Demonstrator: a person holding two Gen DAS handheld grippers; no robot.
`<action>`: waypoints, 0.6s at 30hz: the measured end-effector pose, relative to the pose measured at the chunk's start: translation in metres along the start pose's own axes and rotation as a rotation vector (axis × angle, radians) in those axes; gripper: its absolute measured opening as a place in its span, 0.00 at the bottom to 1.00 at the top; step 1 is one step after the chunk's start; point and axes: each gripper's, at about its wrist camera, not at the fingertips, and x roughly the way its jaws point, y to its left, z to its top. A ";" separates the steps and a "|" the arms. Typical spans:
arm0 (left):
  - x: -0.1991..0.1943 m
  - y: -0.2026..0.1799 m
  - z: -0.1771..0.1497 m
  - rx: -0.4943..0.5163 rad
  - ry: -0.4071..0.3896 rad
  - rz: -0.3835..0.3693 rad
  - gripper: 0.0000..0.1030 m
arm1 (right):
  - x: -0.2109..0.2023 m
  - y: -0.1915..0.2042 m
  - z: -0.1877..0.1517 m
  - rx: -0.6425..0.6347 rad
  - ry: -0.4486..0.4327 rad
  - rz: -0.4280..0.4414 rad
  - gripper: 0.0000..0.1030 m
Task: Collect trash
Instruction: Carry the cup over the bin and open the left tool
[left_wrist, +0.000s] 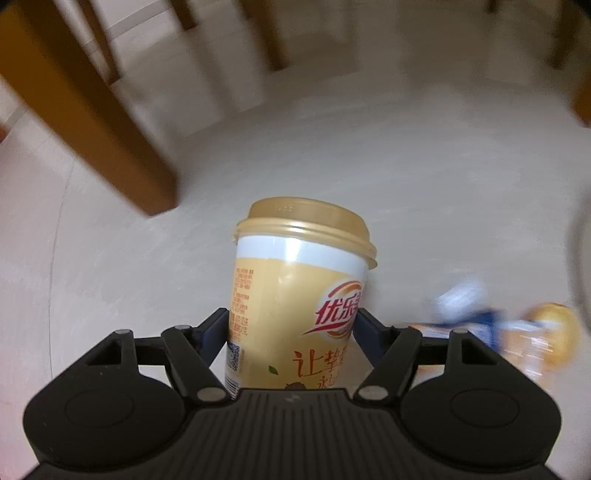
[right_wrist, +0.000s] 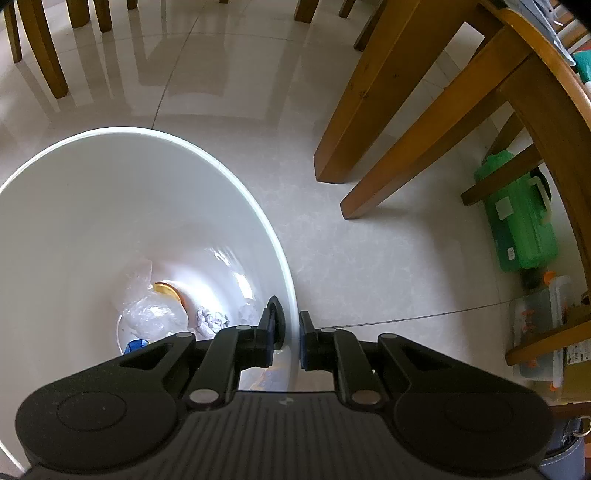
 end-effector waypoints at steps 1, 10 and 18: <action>-0.016 -0.009 0.001 0.020 -0.011 -0.029 0.70 | 0.000 0.000 0.000 0.000 0.000 -0.002 0.15; -0.178 -0.116 0.035 0.213 -0.118 -0.325 0.70 | -0.001 0.000 -0.002 -0.002 -0.008 -0.011 0.15; -0.261 -0.198 0.074 0.333 -0.249 -0.522 0.73 | 0.000 0.001 -0.001 0.013 -0.009 -0.012 0.15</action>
